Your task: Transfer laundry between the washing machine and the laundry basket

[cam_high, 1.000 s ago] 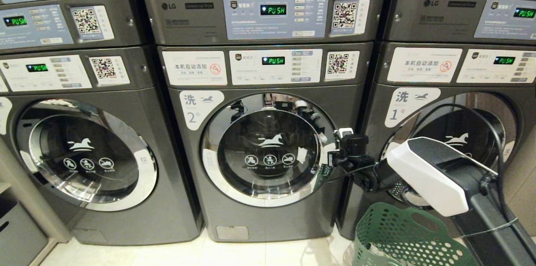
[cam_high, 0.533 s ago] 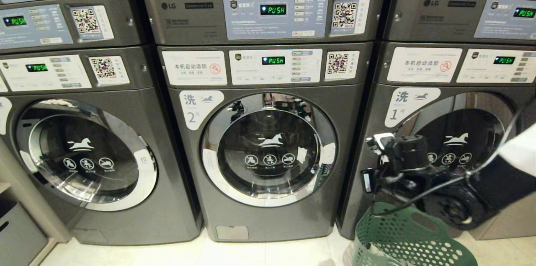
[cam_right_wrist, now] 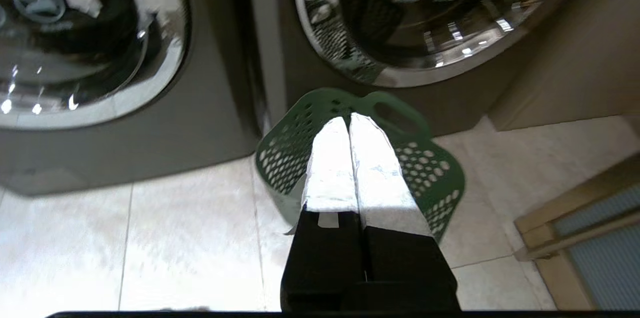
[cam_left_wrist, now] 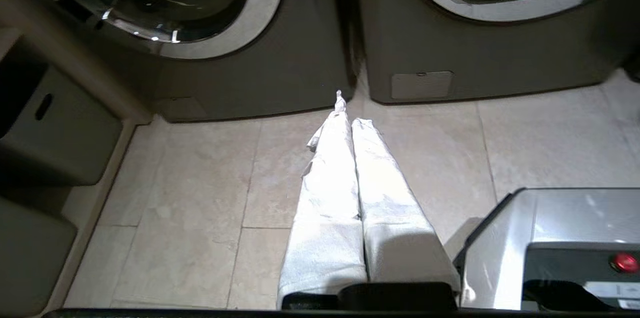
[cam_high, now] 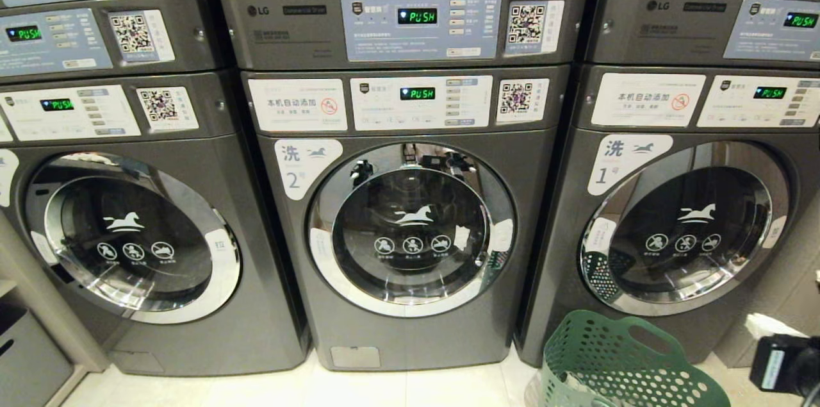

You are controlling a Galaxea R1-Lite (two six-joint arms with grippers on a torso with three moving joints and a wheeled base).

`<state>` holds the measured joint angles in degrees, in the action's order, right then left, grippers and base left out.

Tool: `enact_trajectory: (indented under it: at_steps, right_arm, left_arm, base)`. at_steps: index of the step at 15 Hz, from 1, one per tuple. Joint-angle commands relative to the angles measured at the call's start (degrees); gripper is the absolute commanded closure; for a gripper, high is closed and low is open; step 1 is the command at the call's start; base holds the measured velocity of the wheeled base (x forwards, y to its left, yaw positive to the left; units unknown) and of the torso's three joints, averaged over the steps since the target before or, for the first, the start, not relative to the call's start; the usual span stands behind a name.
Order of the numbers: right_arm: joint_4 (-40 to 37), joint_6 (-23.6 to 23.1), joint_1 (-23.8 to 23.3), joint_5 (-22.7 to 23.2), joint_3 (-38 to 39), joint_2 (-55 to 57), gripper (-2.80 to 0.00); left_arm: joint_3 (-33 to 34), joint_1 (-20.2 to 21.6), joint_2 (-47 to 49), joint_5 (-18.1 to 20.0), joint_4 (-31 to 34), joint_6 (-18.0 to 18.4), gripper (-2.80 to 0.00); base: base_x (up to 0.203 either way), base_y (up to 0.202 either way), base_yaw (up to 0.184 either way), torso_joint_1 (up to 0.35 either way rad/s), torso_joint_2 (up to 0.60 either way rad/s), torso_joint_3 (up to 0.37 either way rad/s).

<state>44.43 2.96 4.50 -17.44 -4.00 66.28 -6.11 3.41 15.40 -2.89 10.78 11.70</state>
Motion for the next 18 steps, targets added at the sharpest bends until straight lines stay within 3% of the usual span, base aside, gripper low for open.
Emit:
enact_trajectory:
  at_steps: [1,3,5,6,8,10,12,13,16,18]
  right_arm:
    - [-1.47,-0.9,-2.34,-0.09,2.72,-12.22,0.0]
    - [-10.23,-6.22,-2.87,1.31,3.39,-23.06,0.0]
    - [-25.0,-11.43,-3.11,4.13,2.86,-37.17,0.0]
    - [-35.52,-13.77,-3.49,6.65,1.53,-44.35,0.0]
    - [-49.59,-18.09,-4.8,13.41,-0.34,-53.02,0.0]
    - [-53.78,-18.24,-5.38,20.78,-1.17,-56.26,0.0]
    - [-54.15,-14.6,-5.17,20.98,-0.41,-59.2,0.0]
    - [-54.35,-13.39,-5.04,20.8,-0.25,-61.38,0.0]
    - [-54.65,-12.08,-4.79,20.26,0.03,-66.35,0.0]
    - [-51.64,-10.67,-4.76,19.26,1.09,-66.28,0.0]
  left_arm:
    - [0.58,0.01,0.07,2.2,0.13,-0.02,0.0]
    - [0.96,-0.07,-0.02,5.29,0.43,-1.06,0.0]
    - [2.15,-0.07,-0.02,4.93,0.14,-3.35,0.0]
    - [2.07,-0.07,-0.02,4.82,0.21,-4.4,0.0]
    - [1.98,-0.38,0.47,5.43,0.63,-4.67,0.0]
    - [1.98,-3.66,0.9,5.56,0.65,-4.67,0.0]
    - [1.98,-9.67,0.92,5.35,0.62,-4.6,0.0]
    - [2.17,-10.71,0.87,4.82,0.27,-4.44,0.0]
    - [2.41,-10.59,0.86,2.99,-1.0,-8.59,0.0]
    - [2.33,-10.27,0.86,3.05,-0.76,-7.09,0.0]
  base:
    - [0.0,0.0,0.0,0.0,0.0,0.0]
    - [0.0,0.0,0.0,0.0,0.0,0.0]
    - [0.0,0.0,0.0,0.0,0.0,0.0]
    - [0.0,0.0,0.0,0.0,0.0,0.0]
    - [0.0,0.0,0.0,0.0,0.0,0.0]
    - [0.0,0.0,0.0,0.0,0.0,0.0]
    - [0.0,0.0,0.0,0.0,0.0,0.0]
    - [0.0,0.0,0.0,0.0,0.0,0.0]
    - [0.0,0.0,0.0,0.0,0.0,0.0]
    - [0.0,0.0,0.0,0.0,0.0,0.0]
